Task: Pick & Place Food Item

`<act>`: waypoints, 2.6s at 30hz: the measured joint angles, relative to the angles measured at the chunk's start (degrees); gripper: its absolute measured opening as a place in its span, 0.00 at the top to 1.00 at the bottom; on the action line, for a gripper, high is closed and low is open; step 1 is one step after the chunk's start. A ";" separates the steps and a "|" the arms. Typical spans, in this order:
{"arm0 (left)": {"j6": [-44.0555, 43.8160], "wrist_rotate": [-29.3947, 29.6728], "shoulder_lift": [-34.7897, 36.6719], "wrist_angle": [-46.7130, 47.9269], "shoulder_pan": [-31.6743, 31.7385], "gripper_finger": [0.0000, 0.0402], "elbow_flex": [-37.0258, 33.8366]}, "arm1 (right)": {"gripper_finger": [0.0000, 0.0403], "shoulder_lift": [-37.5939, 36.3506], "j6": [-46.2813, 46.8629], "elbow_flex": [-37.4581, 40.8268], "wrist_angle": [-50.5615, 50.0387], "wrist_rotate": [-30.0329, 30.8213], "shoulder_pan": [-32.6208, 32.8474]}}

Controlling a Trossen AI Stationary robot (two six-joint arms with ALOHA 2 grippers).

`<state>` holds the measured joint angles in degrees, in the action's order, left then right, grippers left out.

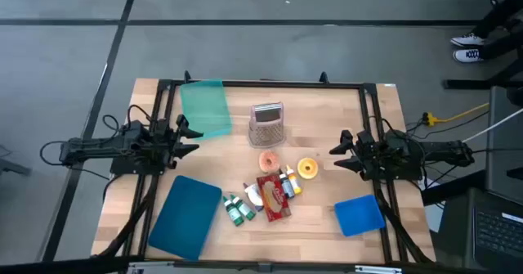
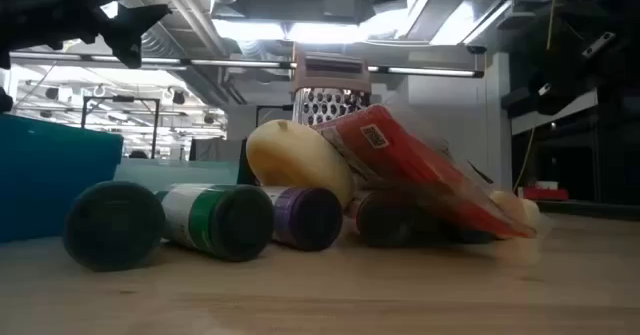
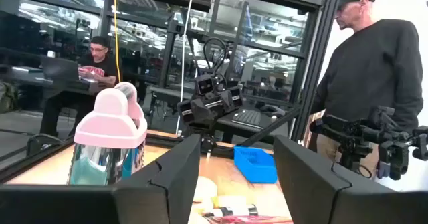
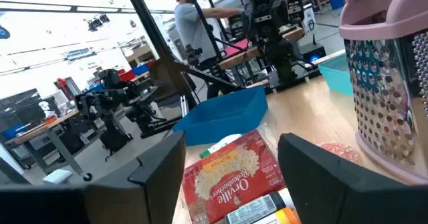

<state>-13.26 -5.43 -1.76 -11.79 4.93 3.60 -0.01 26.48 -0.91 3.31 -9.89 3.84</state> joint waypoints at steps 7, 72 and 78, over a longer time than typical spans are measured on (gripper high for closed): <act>0.00 0.00 0.00 -0.02 -0.02 0.54 0.01 | 0.42 0.00 0.00 0.00 0.01 0.00 0.01; 0.06 2.18 -0.02 -0.45 0.00 0.54 0.02 | 0.41 0.00 12.21 0.00 12.57 38.44 0.00; -5.98 7.87 -0.02 -4.54 0.00 0.54 0.00 | 0.41 0.00 22.42 0.00 13.37 41.44 0.00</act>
<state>-19.24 2.44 -1.78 -16.34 4.93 3.60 -0.01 48.90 -0.91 16.68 31.55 3.84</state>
